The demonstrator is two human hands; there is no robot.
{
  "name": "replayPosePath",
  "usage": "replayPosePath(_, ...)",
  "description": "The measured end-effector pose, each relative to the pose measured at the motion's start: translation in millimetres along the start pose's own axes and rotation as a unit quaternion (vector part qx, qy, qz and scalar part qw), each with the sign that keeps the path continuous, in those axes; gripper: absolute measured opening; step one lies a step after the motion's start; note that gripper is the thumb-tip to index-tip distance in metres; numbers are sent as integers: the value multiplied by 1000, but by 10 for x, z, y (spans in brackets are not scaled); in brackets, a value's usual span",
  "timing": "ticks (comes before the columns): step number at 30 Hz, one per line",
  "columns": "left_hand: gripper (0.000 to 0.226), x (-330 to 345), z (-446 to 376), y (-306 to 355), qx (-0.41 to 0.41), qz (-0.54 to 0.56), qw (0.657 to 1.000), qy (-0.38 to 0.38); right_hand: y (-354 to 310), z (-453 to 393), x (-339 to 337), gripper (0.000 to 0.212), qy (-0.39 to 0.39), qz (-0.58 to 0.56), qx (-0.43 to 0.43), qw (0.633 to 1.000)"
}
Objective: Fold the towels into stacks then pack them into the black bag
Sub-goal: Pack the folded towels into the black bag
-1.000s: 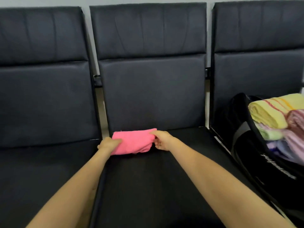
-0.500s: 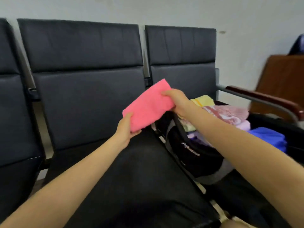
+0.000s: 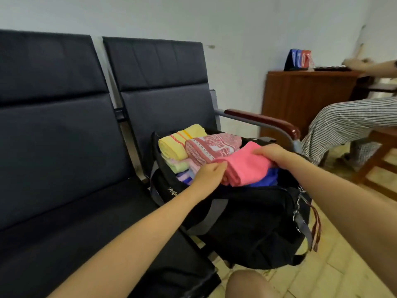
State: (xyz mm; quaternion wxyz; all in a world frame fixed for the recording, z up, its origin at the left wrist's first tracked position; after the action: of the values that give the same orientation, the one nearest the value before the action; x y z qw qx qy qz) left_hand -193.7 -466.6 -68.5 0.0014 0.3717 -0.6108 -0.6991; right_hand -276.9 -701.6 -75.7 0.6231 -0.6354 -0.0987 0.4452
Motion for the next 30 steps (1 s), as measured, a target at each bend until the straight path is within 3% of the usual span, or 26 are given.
replayPosePath(3, 49, 44, 27, -340, -35, -171, 983, -62, 181, -6, 24, 41, 52, 60, -56, 995)
replayPosePath(6, 52, 29, 73, -615, -60, -352, 925, -132, -4, 65, 28, 45, 88, 136, -103, 981)
replayPosePath(10, 46, -6, 101, -672, -72, -380, 901, -198, -301, 293, 39, 44, 174, 304, -117, 929)
replayPosePath(12, 41, -81, 98, -641, -80, -363, 906, -201, -551, 525, 113, 36, 226, 349, -216, 883)
replayPosePath(13, 38, -112, 98, -603, -76, -348, 913, -199, -653, 647, 203, 32, 217, 336, -277, 874)
replayPosePath(15, 38, -125, 130, -487, -59, -324, 921, -208, -726, 781, 460, 21, 107, 287, -339, 890)
replayPosePath(18, 22, -143, 246, -258, -13, -307, 923, -233, -615, 807, 892, 15, -70, 339, -303, 888)
replayPosePath(20, 11, -226, 331, -66, 28, -278, 932, -231, -571, 777, 932, 14, -109, 324, -274, 899)
replayPosePath(23, 11, -495, 386, 334, 120, -234, 955, -135, -531, 653, 830, 18, -167, 266, -214, 925)
replayPosePath(27, 15, -652, 322, 690, 198, -255, 946, -19, -480, 437, 568, 42, -177, 183, -151, 955)
replayPosePath(30, 9, -661, 270, 810, 226, -218, 949, 41, -453, 517, 566, 37, -182, 157, -128, 962)
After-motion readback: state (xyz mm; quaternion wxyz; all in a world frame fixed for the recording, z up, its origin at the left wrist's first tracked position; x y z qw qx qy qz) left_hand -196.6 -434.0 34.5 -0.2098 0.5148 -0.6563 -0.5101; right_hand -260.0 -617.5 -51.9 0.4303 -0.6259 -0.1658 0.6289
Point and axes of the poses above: each hand's wrist, its own z-axis away from the middle knuckle, its own x-axis out of the palm, y = z × x, the point moved 10 cm from there along -z, towards the middle knuckle, and after that the axes turned 10 degrees about -y, right-handed, at the moved point
